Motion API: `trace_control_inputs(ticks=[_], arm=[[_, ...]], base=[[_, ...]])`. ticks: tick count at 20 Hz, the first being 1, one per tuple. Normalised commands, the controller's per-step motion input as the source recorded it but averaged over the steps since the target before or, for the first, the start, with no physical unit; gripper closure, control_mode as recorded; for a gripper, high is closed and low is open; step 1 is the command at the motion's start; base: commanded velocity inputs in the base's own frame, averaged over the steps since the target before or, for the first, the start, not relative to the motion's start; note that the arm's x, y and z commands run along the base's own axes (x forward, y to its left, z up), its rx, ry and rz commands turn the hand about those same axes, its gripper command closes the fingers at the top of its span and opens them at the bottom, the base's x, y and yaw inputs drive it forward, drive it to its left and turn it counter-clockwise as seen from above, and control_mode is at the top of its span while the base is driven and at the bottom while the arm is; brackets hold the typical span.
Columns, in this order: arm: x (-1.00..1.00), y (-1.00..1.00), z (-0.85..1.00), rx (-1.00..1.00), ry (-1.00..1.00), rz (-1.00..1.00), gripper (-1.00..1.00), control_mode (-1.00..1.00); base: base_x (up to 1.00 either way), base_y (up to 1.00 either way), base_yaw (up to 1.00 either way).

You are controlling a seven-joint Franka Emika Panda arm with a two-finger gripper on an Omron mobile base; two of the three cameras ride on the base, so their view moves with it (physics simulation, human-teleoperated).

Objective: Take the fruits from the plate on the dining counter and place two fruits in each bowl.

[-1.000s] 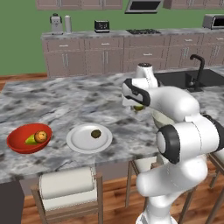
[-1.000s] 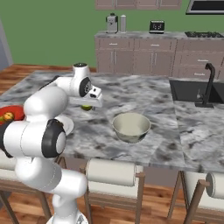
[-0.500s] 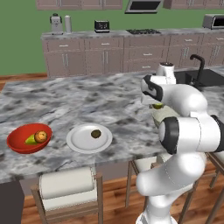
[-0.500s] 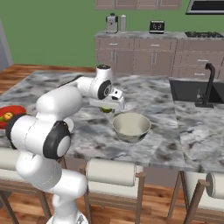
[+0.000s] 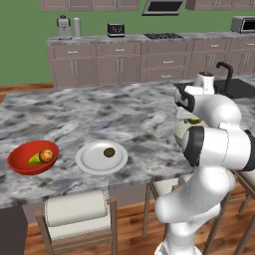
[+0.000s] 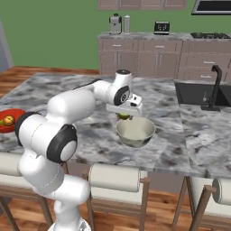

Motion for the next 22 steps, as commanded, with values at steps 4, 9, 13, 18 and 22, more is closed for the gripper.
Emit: trace_control_inputs(ticks=[4, 9, 13, 18, 22], arm=[[0.16, -0.04, -0.24, 0.0, 0.0, 0.0, 1.0, -1.0], [0.0, -0.02, -0.44, 0.0, 0.01, 0.0, 1.0, -1.0], [0.01, -0.08, -0.35, 0.0, 0.0, 0.0, 1.0, -1.0], [0.0, -0.18, -0.32, 0.0, 0.0, 0.0, 1.0, -1.0], [0.0, -0.16, -0.2, 0.0, 0.0, 0.0, 1.0, -1.0]], base=[[0.0, 0.0, 0.0], [0.0, 0.0, 0.0], [0.0, 0.0, 0.0], [0.0, 0.0, 0.0], [0.0, 0.0, 0.0]])
